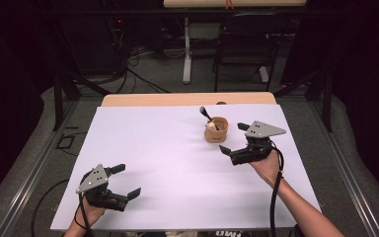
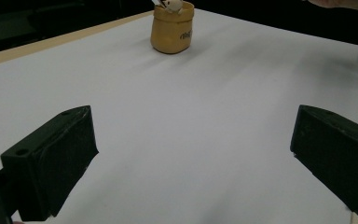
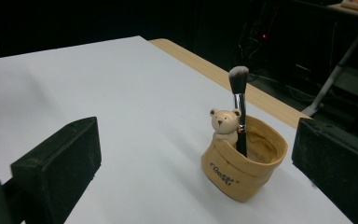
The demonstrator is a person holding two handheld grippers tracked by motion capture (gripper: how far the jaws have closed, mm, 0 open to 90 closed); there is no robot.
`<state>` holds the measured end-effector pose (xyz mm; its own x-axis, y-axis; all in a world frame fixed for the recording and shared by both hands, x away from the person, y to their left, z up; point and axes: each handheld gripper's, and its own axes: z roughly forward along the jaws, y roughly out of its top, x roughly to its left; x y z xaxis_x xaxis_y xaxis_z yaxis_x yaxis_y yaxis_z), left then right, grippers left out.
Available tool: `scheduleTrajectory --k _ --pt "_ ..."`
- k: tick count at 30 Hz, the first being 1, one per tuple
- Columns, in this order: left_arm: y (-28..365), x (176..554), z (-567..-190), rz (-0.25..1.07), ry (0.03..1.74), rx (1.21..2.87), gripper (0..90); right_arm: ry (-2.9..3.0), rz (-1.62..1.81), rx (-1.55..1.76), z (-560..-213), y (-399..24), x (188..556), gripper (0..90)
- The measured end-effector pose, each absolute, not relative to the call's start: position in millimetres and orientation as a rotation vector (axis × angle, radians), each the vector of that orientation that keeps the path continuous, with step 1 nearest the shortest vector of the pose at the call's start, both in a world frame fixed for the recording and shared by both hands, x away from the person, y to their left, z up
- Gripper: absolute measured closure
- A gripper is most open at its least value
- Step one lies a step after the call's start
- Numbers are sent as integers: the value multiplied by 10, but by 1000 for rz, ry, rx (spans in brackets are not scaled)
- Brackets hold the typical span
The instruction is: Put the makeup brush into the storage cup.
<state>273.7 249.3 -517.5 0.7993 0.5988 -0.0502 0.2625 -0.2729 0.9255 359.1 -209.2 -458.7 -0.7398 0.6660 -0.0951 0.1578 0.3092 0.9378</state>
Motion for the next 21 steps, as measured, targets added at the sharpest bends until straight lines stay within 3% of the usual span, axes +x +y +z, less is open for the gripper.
scheduleTrajectory --k 21 --pt "2485 2741 -5170 365 621 1832 2 2122 1526 697 -4753 -2362 3032 2"
